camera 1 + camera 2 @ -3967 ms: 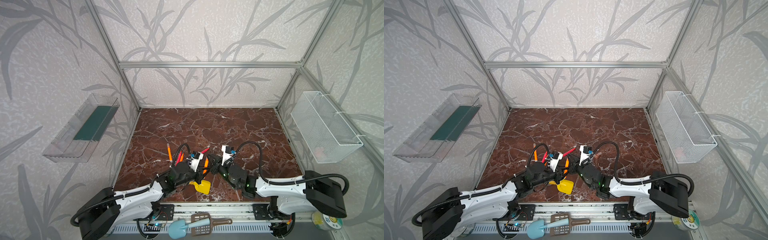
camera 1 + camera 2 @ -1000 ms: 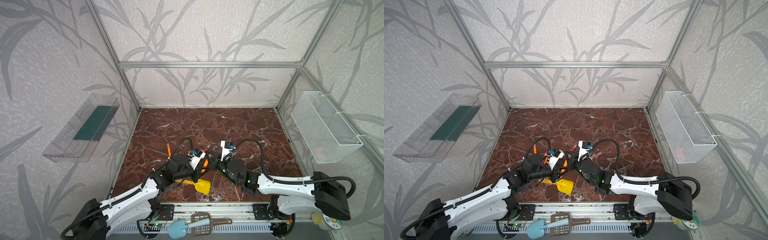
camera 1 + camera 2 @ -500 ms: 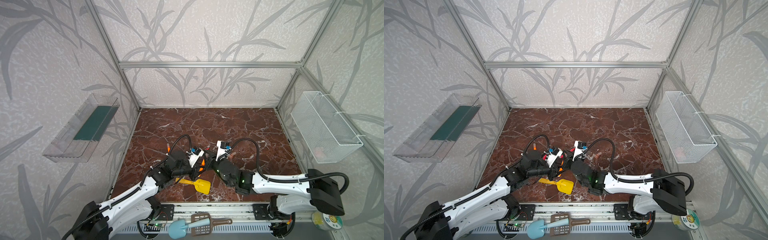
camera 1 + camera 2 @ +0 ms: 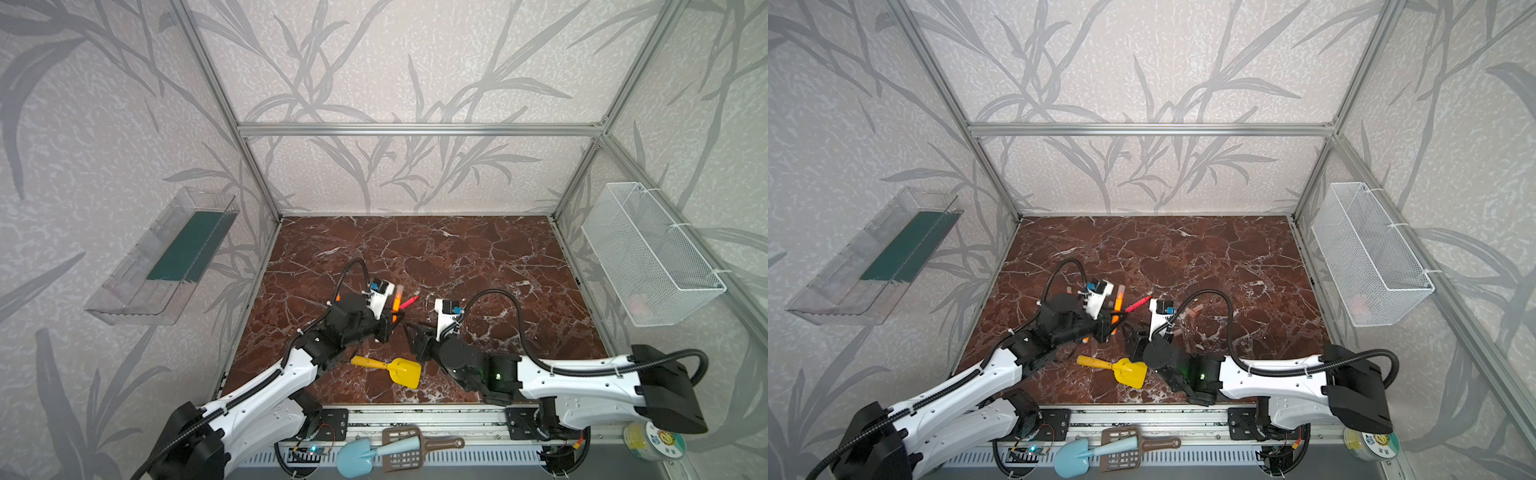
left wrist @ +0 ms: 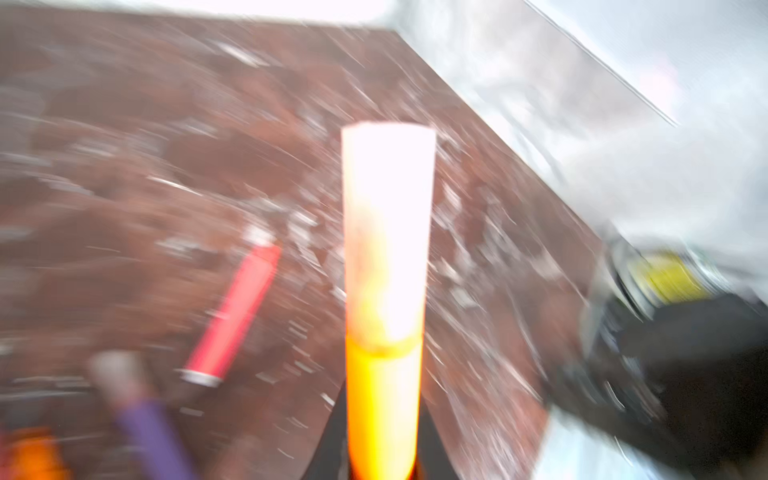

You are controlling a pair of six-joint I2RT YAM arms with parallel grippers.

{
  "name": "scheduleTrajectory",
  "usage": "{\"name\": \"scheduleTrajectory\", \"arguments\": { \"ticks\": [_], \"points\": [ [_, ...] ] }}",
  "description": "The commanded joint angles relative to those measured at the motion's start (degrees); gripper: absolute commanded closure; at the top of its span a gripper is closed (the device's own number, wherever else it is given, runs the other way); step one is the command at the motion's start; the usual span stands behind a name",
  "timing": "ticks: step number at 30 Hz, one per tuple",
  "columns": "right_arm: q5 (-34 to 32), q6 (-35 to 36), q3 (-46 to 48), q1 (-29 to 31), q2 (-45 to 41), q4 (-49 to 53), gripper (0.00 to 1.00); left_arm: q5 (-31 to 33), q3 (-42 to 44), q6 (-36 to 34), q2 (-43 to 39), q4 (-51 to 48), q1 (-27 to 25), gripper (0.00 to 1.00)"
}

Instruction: Insert the pens into the pen caps

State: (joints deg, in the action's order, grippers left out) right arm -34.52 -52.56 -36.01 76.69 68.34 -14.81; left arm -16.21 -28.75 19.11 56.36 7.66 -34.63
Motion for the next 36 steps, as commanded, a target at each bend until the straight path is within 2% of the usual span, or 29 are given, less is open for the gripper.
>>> {"name": "scheduleTrajectory", "arguments": {
  "ticks": [1, 7, 11, 14, 17, 21, 23, 25, 30, 36],
  "points": [
    [-1.78, 1.92, 1.72, -3.21, -8.23, 14.9, 0.31, 8.4, -0.16, 5.8, 3.92, 5.36, 0.06, 1.0],
    [-7.2, 3.96, 4.55, -10.18, -22.89, 29.44, 0.15, 16.81, -4.7, 7.52, 14.3, -2.58, 1.26, 1.0],
    [-7.59, 6.28, 7.0, -19.93, -30.9, 37.16, 0.11, 19.39, -7.64, 8.4, 19.68, -5.33, 3.11, 1.0],
    [-7.73, 10.1, 9.42, -28.26, -35.59, 38.81, 0.07, 21.09, -10.17, 8.71, 23.35, -8.33, 4.53, 1.0],
    [-5.83, 14.55, 11.48, -36.99, -37.6, 37.96, 0.05, 21.97, -12.48, 8.89, 27.06, -11.0, 5.89, 1.0],
    [-4.76, 19.68, 13.73, -46.42, -35.53, 35.25, 0.05, 21.84, -14.85, 9.16, 31.01, -13.17, 7.23, 1.0],
    [-4.45, 18.33, 14.36, -49.85, -33.93, 34.5, 0.05, 21.74, -15.63, 9.14, 32.34, -13.29, 7.33, 1.0],
    [-0.78, 19.49, 14.39, -51.87, -32.39, 32.6, 0.06, 22.71, -16.65, 9.2, 33.69, -14.38, 7.43, 1.0],
    [-0.16, 19.3, 14.48, -52.03, -30.56, 31.66, 0.06, 24.54, -19.63, 9.54, 37.14, -19.18, 7.83, 1.0],
    [0.42, 19.16, 15.17, -52.04, -31.92, 31.59, 0.06, 23.16, -20.78, 9.31, 39.94, -19.16, 7.91, 0.84]
  ]
}}
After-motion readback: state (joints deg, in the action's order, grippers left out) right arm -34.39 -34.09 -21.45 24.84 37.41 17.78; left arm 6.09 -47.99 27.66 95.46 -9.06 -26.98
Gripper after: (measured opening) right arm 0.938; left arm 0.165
